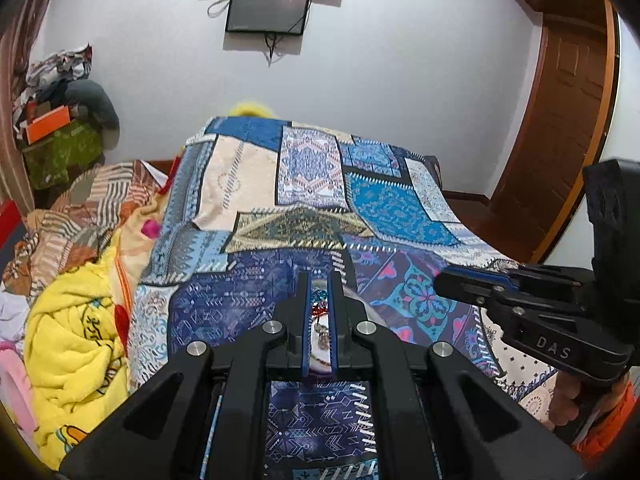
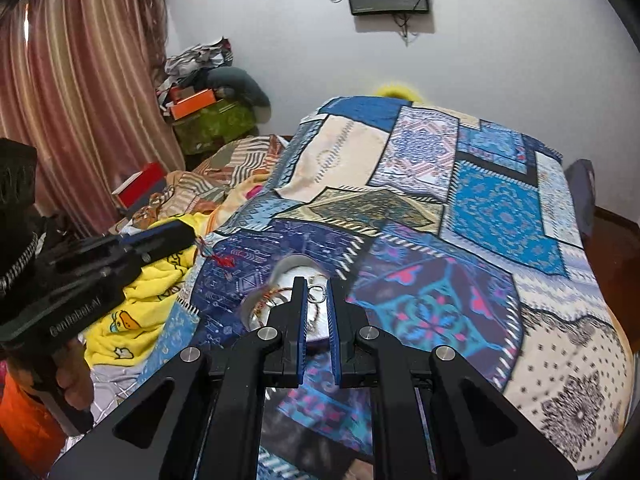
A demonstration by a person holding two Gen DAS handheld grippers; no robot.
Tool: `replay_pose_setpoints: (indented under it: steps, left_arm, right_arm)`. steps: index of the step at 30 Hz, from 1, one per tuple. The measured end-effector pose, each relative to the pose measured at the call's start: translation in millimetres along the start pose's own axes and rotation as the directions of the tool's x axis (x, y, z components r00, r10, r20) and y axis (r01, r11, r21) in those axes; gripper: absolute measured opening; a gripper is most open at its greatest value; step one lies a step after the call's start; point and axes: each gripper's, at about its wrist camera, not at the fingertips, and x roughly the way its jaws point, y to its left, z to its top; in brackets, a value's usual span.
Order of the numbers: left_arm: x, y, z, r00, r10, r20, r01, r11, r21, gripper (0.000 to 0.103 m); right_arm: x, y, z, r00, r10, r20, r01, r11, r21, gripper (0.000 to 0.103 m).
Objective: Organize jewelry
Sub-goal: 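Carry the red earring and small ring over the heart tin while opening both grippers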
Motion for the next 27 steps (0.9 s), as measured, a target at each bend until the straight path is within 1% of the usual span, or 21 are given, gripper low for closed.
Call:
replay_pose_setpoints:
  steps: [6, 15, 21, 27]
  left_arm:
    - [21.5, 4.4, -9.3, 0.999, -0.012, -0.046, 0.012, 1.000, -0.001, 0.006]
    - [53.2, 6.4, -1.5, 0.996, -0.050, -0.074, 0.050, 0.999, -0.006, 0.006]
    - [68.4, 4.0, 3.1, 0.994, -0.063, -0.089, 0.064, 0.998, 0.013, 0.006]
    - [83.9, 2.2, 1.5, 0.990, -0.072, -0.125, 0.076, 0.997, 0.021, 0.006]
  right_arm:
    - [26.8, 4.3, -1.5, 0.999, 0.017, -0.047, -0.017, 1.000, 0.001, 0.008]
    - [61.9, 6.1, -10.3, 0.992, 0.020, -0.121, -0.024, 0.999, -0.029, 0.008]
    - [73.7, 3.0, -10.2, 0.991, 0.034, -0.132, -0.037, 0.999, -0.018, 0.008]
    - [81.0, 1.6, -12.6, 0.989, 0.033, -0.142, -0.037, 0.999, -0.026, 0.008]
